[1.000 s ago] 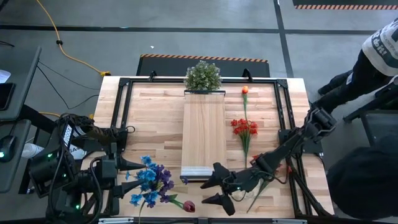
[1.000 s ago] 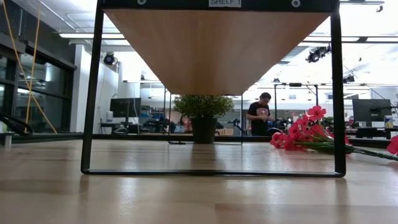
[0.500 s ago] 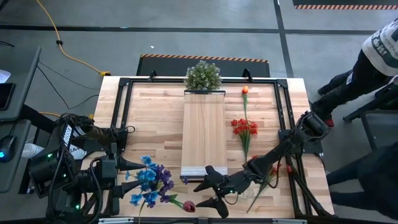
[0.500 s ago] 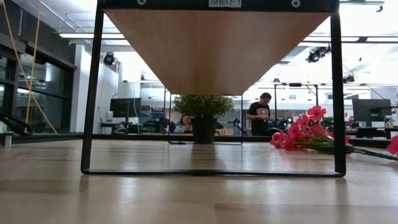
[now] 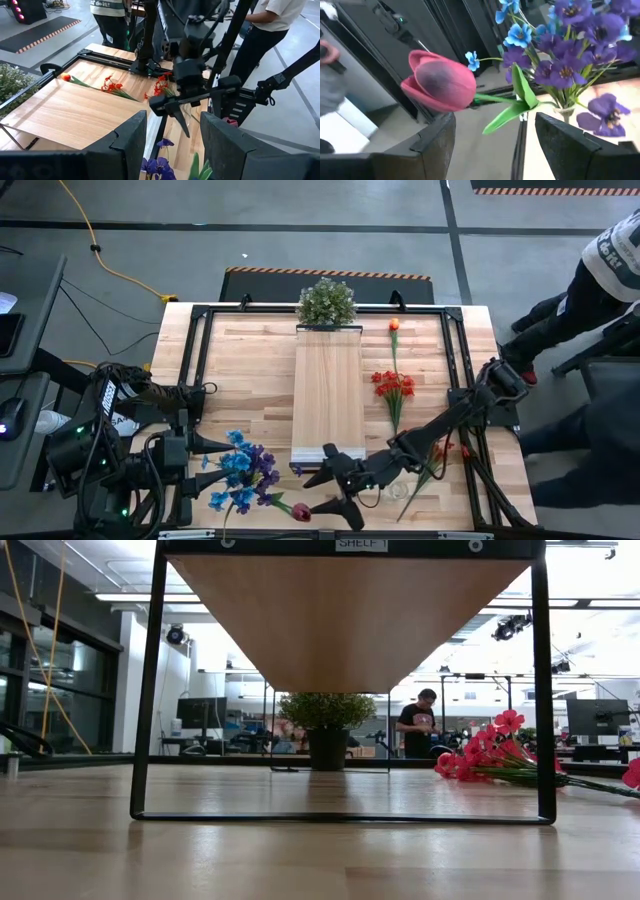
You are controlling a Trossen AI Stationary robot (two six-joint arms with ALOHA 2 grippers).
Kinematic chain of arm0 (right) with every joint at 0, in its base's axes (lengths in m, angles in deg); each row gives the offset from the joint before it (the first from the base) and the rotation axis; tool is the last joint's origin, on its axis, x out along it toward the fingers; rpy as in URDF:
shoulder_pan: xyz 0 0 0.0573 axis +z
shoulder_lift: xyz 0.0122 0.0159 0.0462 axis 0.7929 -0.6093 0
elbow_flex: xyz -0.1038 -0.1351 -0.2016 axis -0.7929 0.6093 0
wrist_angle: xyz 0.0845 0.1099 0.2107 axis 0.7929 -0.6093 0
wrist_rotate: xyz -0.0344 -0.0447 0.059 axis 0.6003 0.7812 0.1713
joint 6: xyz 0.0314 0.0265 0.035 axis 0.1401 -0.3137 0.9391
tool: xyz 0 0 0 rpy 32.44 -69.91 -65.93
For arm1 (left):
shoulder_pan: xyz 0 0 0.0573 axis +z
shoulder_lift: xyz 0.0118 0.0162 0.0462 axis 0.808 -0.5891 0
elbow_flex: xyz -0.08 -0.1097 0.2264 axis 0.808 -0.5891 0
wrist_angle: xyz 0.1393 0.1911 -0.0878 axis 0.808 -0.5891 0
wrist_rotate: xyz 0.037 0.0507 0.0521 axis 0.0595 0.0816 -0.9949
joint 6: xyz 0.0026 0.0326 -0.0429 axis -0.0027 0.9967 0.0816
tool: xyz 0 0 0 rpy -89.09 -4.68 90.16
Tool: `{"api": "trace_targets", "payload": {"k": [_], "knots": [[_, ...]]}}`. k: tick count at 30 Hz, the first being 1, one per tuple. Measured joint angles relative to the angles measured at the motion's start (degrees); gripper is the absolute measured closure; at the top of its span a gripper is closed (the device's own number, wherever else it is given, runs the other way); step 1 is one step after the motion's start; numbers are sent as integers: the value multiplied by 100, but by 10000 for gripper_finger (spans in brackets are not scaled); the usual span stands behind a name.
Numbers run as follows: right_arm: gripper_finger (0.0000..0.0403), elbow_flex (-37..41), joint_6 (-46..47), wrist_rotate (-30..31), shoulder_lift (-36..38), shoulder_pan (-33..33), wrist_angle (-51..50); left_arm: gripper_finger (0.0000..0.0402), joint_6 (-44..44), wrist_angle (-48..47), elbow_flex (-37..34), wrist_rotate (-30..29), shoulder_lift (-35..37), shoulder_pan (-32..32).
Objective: Pick and place flowers into a vace then onto a shelf
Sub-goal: Put the red tulip into the left transparent vase
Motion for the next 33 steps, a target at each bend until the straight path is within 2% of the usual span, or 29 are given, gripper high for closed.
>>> {"api": "trace_targets", "payload": {"k": [5,33], "knots": [[141,-412,-231,115,0,-68,-872,186,-1,-2,0,1,0,0],[141,-423,198,-278,-315,-403,-251,186,150,-2,0,33,0,1]]}}
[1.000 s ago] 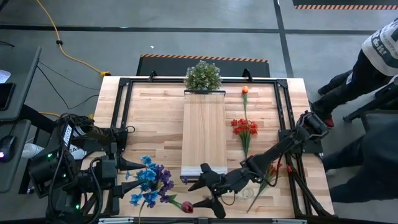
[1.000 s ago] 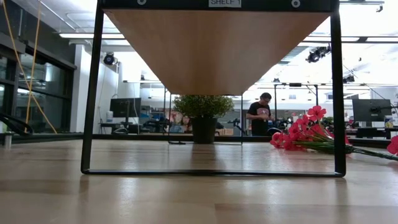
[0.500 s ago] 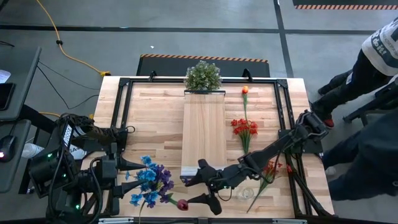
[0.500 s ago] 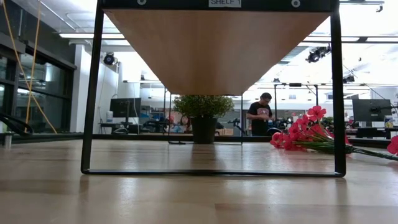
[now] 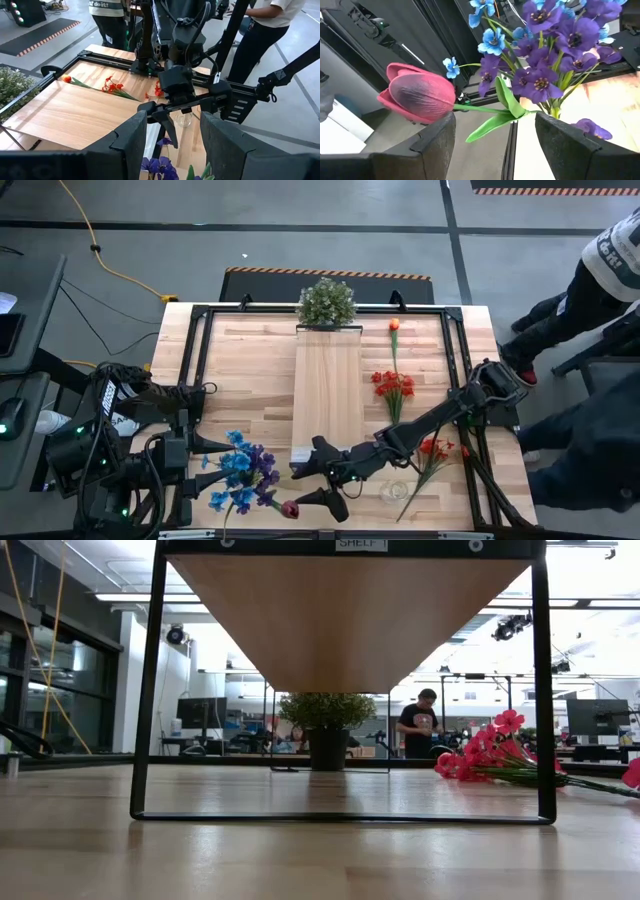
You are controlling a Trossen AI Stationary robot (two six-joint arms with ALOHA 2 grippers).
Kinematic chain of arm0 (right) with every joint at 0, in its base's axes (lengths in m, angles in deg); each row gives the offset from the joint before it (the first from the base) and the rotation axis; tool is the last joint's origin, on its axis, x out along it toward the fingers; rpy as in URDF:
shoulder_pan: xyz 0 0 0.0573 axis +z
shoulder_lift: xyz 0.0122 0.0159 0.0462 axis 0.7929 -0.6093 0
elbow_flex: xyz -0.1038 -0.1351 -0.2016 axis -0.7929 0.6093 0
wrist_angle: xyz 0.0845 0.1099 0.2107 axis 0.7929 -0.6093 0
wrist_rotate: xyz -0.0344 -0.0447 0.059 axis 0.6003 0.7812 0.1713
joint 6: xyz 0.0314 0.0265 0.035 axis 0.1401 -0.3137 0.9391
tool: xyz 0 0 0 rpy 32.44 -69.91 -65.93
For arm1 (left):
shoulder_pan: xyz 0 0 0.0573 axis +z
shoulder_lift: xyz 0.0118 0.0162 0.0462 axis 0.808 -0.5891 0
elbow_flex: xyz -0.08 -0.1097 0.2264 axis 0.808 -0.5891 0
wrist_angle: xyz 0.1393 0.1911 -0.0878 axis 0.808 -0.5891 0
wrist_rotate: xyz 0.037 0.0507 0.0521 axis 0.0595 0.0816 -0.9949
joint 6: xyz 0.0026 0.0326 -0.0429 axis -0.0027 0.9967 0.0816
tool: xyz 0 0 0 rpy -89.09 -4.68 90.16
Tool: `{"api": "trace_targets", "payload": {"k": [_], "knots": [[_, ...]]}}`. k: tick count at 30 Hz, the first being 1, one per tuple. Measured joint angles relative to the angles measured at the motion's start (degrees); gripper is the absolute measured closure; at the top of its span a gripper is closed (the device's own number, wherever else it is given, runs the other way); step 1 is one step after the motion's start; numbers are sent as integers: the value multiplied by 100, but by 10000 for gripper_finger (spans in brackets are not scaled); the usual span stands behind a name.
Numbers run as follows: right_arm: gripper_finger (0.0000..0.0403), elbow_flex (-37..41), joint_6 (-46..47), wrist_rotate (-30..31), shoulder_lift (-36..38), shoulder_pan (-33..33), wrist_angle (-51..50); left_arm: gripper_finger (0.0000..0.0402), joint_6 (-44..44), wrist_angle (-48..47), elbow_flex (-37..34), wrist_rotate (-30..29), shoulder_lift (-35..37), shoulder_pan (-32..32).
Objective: Pick and place flowers into a vace then onto a shelf
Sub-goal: Put the red tulip into the left transparent vase
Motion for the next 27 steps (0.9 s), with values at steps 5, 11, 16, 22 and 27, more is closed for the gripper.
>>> {"api": "trace_targets", "payload": {"k": [5,11,16,22,27], "knots": [[141,0,2,-97,0,-10,6,186,0,0,0,2,0,-1],[141,0,2,-601,15,-8,-1,186,0,0,-1,14,0,-1],[141,0,90,-747,15,-6,-21,186,0,0,-2,17,0,-1],[141,0,129,-612,17,-6,7,186,0,0,-2,17,0,-1],[141,0,153,-603,26,-48,225,186,0,0,-2,15,0,-1]]}}
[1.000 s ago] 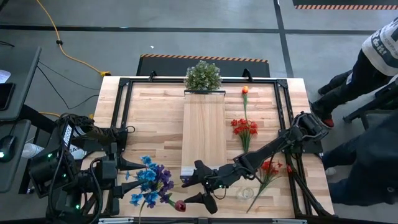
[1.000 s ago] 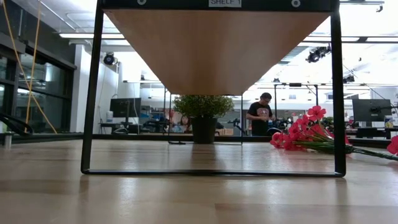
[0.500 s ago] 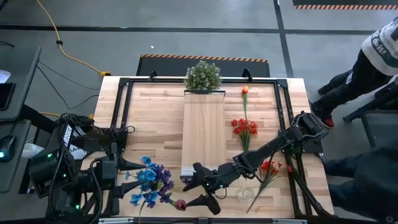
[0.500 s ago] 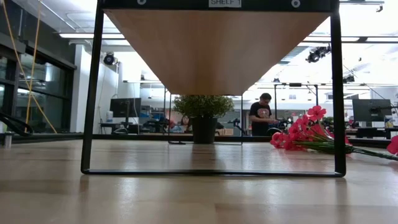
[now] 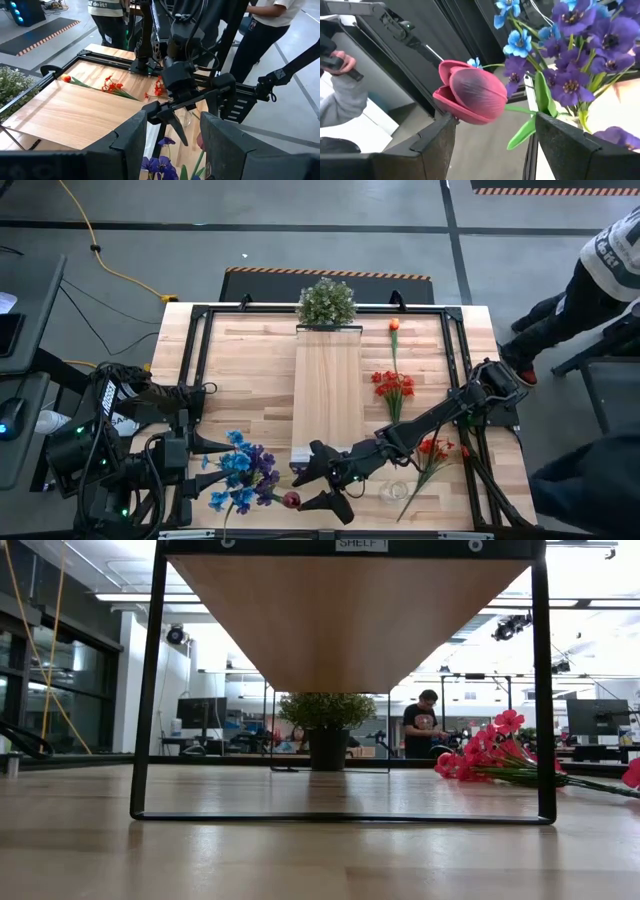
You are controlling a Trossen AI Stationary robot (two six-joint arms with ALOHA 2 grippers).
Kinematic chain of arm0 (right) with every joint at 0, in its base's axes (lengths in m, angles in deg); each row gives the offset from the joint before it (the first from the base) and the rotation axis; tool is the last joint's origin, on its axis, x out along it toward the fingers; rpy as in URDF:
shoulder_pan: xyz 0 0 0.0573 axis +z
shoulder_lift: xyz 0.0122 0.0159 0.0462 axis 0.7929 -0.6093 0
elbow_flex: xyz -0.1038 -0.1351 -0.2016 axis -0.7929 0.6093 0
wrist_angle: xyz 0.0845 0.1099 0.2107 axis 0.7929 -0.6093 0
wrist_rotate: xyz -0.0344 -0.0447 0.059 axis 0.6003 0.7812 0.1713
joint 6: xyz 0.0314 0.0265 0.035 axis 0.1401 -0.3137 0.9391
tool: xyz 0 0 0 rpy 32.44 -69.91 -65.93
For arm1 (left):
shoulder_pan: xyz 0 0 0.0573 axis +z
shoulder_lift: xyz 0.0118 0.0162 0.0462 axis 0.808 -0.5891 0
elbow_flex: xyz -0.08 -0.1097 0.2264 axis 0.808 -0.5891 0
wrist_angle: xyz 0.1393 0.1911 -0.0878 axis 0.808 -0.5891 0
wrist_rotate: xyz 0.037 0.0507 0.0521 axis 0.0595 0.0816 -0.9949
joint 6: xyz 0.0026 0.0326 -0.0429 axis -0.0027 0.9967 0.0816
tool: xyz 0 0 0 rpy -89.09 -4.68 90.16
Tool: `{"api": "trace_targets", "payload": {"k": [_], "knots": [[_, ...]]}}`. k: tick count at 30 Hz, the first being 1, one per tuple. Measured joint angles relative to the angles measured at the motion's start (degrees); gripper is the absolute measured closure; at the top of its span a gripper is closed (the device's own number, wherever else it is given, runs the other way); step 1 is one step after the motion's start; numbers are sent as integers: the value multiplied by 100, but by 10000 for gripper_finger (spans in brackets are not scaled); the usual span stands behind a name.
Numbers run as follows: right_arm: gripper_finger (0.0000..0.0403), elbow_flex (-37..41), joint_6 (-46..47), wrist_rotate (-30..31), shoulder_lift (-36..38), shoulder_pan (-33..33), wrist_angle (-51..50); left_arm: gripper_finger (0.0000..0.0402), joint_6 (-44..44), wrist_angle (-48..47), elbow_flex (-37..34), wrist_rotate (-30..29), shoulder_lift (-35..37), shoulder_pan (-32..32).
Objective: Pick and place flowers into a vace then onto a shelf
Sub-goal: Put the red tulip into the left transparent vase
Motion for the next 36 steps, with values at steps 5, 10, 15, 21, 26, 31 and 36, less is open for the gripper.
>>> {"api": "trace_targets", "payload": {"k": [5,10,15,21,26,31,36], "knots": [[141,0,41,0,0,-63,6,186,0,1,0,0,0,0],[141,0,41,102,0,-103,-49,186,0,0,2,-2,0,0],[141,0,30,258,0,-125,-165,186,0,0,2,-2,-1,0],[141,0,24,257,0,-208,-162,186,0,0,2,-6,-2,0],[141,0,22,161,0,-214,-162,186,0,0,0,-12,-2,0],[141,0,22,-66,0,-211,-118,186,0,0,0,-20,-2,0],[141,-330,-129,-102,-2,-214,-552,186,0,1,1,-20,-2,0]]}}
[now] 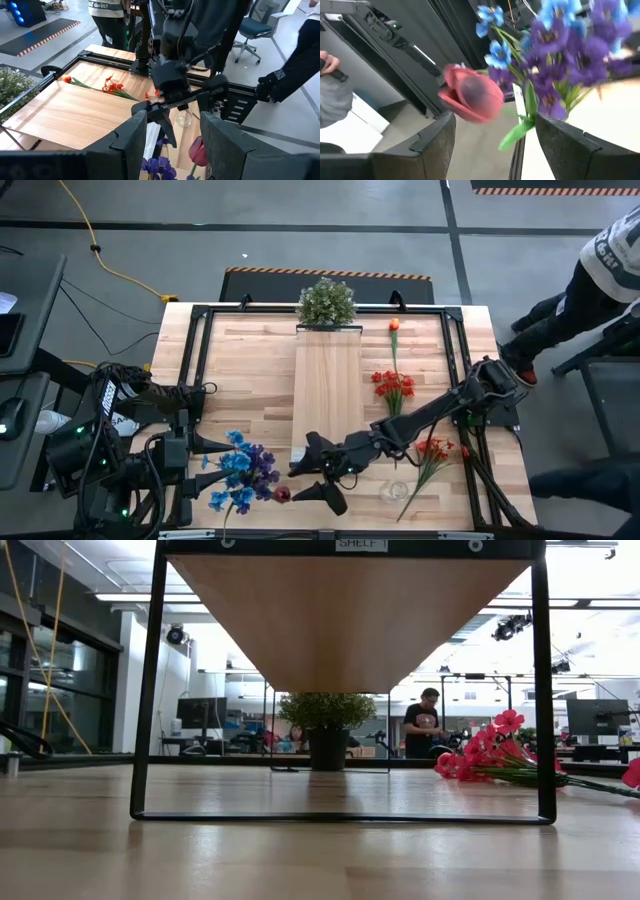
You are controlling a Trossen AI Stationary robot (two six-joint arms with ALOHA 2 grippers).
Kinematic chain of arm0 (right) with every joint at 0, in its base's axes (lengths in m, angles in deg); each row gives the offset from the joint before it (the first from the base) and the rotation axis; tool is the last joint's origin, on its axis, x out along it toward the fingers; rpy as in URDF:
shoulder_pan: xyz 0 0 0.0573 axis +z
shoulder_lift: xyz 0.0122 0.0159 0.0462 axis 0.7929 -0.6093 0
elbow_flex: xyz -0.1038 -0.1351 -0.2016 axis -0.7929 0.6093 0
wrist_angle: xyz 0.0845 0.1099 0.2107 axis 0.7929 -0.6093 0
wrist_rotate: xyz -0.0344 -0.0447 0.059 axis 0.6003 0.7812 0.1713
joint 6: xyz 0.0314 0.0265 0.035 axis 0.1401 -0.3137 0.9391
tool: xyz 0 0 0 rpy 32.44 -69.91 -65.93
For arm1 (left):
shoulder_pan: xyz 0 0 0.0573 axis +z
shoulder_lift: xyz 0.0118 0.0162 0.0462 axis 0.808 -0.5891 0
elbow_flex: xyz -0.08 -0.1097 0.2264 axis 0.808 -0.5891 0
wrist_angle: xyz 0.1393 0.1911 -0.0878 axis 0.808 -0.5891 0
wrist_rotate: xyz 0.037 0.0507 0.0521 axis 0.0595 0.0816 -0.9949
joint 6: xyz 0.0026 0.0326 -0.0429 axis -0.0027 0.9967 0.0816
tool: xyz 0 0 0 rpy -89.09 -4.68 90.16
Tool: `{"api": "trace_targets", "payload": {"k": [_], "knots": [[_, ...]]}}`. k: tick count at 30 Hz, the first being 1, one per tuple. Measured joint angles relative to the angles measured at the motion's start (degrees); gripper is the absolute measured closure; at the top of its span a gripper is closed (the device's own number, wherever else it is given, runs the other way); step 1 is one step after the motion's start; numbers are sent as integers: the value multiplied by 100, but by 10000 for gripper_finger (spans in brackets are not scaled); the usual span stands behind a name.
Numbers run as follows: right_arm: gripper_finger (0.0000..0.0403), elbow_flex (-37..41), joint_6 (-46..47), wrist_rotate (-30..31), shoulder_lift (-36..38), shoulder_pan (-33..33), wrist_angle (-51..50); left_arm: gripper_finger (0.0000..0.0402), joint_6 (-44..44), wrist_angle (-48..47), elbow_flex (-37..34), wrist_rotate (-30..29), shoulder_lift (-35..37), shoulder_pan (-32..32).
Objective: Pick and place flowers into a vace then onto a shelf
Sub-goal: Put the red tulip into the left transparent vase
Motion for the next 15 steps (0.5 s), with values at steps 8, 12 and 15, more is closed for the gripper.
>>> {"api": "trace_targets", "payload": {"k": [8,12,15], "knots": [[141,-989,-775,470,2,4,-1739,186,0,-1,-1,3,0,0],[141,-1086,-949,620,2,0,-1910,186,0,-1,0,4,0,1],[141,-1086,-945,622,2,2,-1937,186,0,0,0,5,0,0]]}}
